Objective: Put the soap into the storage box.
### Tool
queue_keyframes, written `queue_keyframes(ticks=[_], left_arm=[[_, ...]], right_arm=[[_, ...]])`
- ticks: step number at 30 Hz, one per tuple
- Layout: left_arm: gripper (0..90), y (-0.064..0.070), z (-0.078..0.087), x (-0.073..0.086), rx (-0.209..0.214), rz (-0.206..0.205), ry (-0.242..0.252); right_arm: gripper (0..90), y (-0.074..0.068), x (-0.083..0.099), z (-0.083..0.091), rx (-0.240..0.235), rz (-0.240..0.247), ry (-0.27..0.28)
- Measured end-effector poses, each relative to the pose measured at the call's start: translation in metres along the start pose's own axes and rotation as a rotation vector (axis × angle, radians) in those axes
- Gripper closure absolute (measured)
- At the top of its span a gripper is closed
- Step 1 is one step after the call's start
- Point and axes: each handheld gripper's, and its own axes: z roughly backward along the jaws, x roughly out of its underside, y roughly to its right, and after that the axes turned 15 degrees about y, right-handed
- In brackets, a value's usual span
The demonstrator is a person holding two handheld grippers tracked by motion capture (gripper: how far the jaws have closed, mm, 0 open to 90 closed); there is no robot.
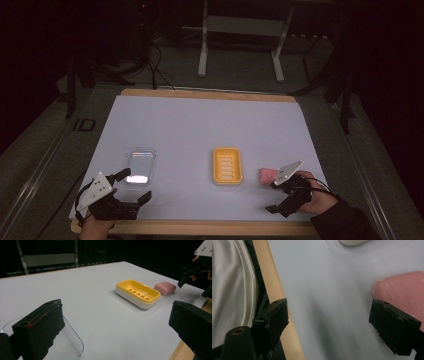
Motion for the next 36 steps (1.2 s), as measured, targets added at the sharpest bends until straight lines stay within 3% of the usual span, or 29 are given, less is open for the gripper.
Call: queue_keyframes(ticks=[6,11,20,23,30,36], left_arm=[[0.2,0.000,0.000,0.000,0.000,0.001,0.000],[0.2,0.000,0.000,0.000,0.001,0.002,0.000],[0.2,0.000,-0.001,0.000,0.004,-0.004,-0.006],[0.2,0.000,-0.001,0.000,0.004,-0.004,-0.005],[0.2,0.001,-0.001,0.001,0.006,-0.007,-0.011],[0.2,0.001,-0.002,0.001,0.008,-0.009,-0.015]], right_arm=[[19.9,0.004,0.001,0.002,-0.005,-0.020,-0.114],[19.9,0.007,-0.001,0.007,0.010,-0.026,-0.144],[19.2,0.018,-0.005,0.017,0.044,-0.033,-0.254],[19.3,0.020,-0.005,0.019,0.047,-0.027,-0.270],[19.4,0.028,-0.002,0.021,0.056,0.013,-0.372],[19.8,0.034,-0.004,0.025,0.060,0.046,-0.397]])
